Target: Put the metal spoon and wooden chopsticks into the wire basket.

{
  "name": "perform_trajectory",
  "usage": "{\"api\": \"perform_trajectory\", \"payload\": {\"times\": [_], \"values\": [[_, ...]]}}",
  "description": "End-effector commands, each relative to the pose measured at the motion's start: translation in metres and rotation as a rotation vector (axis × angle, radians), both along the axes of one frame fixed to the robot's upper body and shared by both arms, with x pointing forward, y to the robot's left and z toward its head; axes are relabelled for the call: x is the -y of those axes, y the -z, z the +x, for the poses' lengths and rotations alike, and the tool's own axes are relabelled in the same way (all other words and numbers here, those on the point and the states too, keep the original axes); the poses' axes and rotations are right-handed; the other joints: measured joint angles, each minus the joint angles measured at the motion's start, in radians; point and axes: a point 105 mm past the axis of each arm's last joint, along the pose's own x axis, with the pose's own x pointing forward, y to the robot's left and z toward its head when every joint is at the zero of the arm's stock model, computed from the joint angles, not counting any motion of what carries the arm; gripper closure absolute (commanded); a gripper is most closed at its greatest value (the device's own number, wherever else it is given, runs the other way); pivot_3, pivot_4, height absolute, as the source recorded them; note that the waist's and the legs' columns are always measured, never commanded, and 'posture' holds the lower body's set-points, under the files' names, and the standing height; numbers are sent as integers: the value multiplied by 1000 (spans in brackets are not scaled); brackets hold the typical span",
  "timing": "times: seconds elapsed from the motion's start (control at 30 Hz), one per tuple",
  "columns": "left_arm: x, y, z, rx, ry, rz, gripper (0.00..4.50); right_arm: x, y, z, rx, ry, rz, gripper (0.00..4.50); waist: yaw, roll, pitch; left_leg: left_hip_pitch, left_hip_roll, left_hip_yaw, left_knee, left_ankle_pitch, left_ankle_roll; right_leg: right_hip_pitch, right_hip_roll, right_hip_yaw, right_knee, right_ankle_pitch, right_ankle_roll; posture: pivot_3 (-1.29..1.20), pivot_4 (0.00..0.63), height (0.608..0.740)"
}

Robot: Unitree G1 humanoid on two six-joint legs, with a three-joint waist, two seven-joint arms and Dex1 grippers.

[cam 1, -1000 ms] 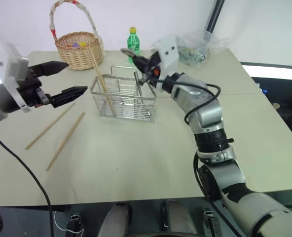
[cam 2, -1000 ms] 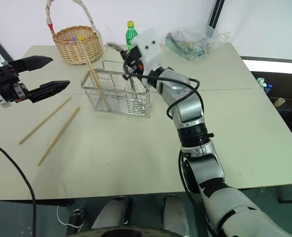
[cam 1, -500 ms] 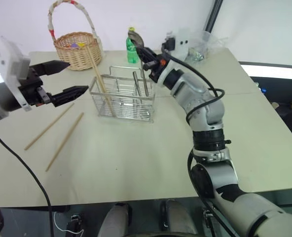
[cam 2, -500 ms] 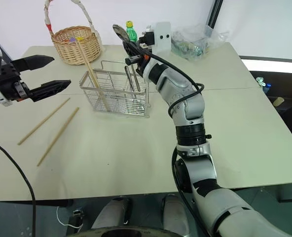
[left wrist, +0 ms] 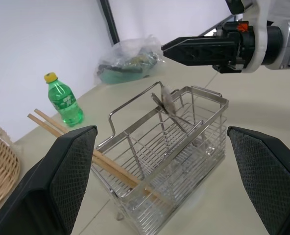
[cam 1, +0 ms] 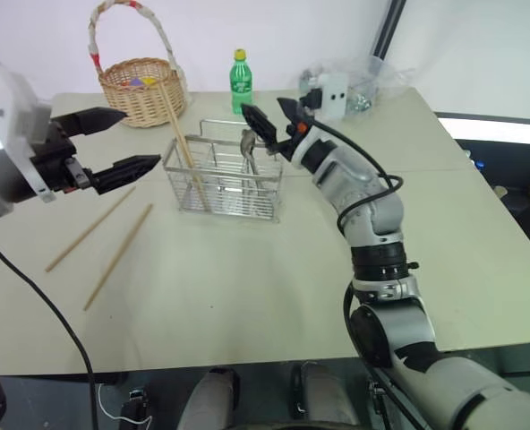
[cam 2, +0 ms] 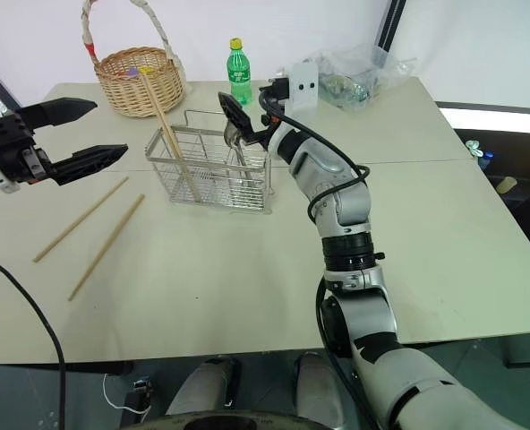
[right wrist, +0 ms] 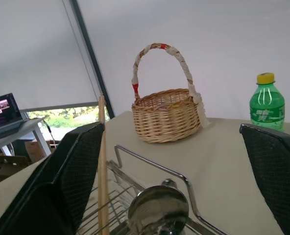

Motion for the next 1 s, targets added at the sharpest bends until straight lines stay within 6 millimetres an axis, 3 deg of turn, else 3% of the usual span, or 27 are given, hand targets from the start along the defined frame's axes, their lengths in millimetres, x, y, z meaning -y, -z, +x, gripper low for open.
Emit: {"api": "perform_trajectory", "payload": {"times": [0.03,0.13,0.23,0.43,0.63,0.87,1.0], "values": [[0,-11,-5,41,1,1,0,20,-56,-23,189,-49,4,50,2,0,0,0,0,0,0,0,0,0,0,0,0,0,0,0,150,674],[-10,-12,-2,30,-28,-25,0,40,-82,-47,292,-142,-50,50,3,0,0,-1,0,0,1,0,0,0,0,0,0,0,0,0,150,674],[-26,-9,4,11,-77,-27,0,57,-85,-70,335,-223,-157,50,2,-1,0,-1,0,0,0,0,0,2,0,-1,-1,0,0,0,150,674],[-63,16,18,-112,-171,4,0,79,-39,-113,251,-399,-383,50,2,-3,-2,3,2,4,-3,0,1,8,0,-1,-4,0,0,0,150,674],[-76,73,38,-314,-270,92,0,87,10,-143,109,-477,-531,50,9,-3,-2,3,3,4,-4,-1,1,8,-1,0,-5,-1,-1,0,150,674],[-69,123,60,-508,-334,115,0,93,28,-159,71,-432,-578,50,17,-7,-3,2,3,4,-3,-1,1,8,-2,0,-6,-1,0,0,150,674],[-67,135,76,-562,-352,121,0,98,30,-163,63,-384,-567,50,31,-7,-3,2,3,4,-3,-1,1,8,-2,-1,-6,0,0,0,150,674]]}}
